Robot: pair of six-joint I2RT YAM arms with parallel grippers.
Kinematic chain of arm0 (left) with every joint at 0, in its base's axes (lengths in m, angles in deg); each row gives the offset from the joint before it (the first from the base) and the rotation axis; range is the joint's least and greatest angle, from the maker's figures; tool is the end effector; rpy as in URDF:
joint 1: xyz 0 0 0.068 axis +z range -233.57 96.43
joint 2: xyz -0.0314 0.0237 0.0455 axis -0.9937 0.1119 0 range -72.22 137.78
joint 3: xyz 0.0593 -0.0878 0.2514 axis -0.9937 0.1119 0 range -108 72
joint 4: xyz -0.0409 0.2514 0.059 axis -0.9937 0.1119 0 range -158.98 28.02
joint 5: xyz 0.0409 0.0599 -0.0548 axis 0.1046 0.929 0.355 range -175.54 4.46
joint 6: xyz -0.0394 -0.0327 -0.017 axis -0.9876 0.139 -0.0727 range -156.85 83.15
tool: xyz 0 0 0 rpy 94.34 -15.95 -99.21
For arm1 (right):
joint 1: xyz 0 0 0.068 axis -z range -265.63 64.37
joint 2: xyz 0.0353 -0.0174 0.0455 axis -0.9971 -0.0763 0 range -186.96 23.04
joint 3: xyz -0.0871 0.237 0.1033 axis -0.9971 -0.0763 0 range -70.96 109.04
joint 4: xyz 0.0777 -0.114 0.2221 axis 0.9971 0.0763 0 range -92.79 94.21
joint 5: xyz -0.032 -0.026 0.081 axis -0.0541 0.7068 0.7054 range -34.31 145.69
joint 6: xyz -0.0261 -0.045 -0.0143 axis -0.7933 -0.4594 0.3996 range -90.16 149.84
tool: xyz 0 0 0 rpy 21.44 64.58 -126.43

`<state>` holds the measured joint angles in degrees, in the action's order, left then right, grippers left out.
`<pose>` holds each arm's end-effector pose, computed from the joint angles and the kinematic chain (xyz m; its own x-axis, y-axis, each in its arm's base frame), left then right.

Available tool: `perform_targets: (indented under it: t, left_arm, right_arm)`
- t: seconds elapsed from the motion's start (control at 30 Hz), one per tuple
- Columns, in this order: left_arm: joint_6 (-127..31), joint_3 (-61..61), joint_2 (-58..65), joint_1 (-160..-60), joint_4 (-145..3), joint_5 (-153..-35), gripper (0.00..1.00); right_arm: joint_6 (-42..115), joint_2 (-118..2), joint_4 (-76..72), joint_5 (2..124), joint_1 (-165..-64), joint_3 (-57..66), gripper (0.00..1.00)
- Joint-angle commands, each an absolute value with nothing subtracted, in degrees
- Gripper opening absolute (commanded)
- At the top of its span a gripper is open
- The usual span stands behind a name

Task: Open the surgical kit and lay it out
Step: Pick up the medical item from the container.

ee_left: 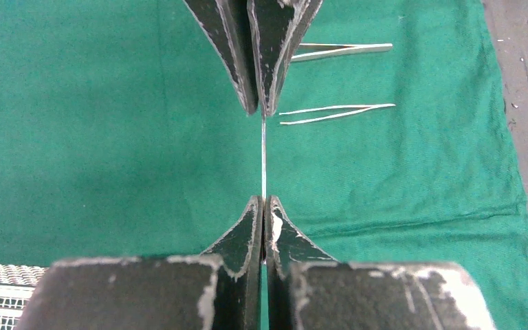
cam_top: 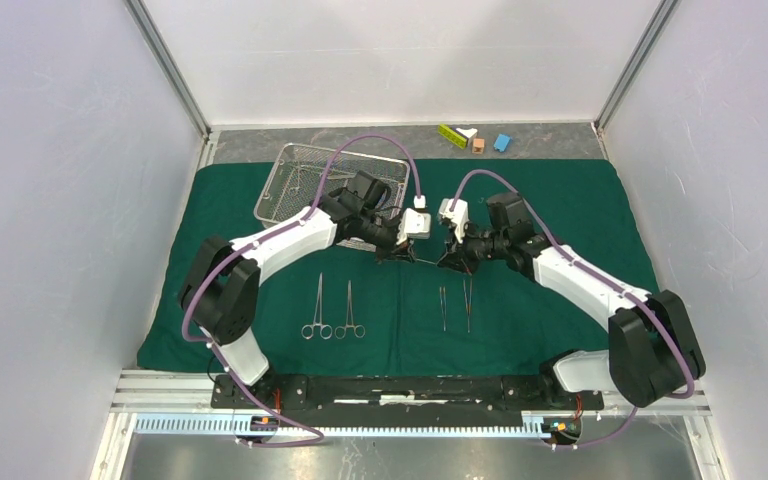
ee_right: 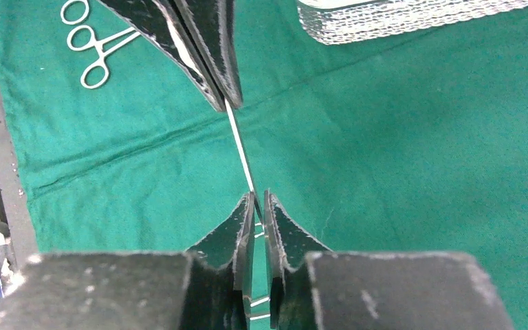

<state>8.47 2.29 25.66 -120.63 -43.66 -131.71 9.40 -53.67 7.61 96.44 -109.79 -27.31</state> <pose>0.2711 -0.2370 0.2329 0.0891 0.5496 -0.8307 0.9904 -0.1376 0.0151 0.2375 0.1321 0.2177 -0.3286 -0.4374 -0.8371 -0.9148 0.3676 0.1670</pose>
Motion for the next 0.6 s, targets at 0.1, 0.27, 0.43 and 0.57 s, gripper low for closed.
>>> perform_targets:
  t: [0.1, 0.27, 0.43, 0.57]
  left_arm:
    - [2.7, 3.7, 19.7, -117.9, -50.0, -133.6, 0.02]
    - [-11.0, 7.8, 14.6, -116.9, -60.9, -131.3, 0.02]
    - [-27.7, 10.1, 10.6, -116.9, -72.7, -123.6, 0.02]
    - [-40.4, 10.3, 9.0, -117.0, -77.5, -115.4, 0.02]
  right_arm:
    - [11.9, -48.8, 5.2, 94.6, -105.1, -25.1, 0.42]
    - [18.8, -44.0, 0.2, 90.9, -102.7, -23.1, 0.56]
    - [33.4, -43.9, -3.7, 88.5, -99.8, -19.0, 0.60]
    - [48.8, -45.7, -11.3, 92.9, -97.5, -18.8, 0.64]
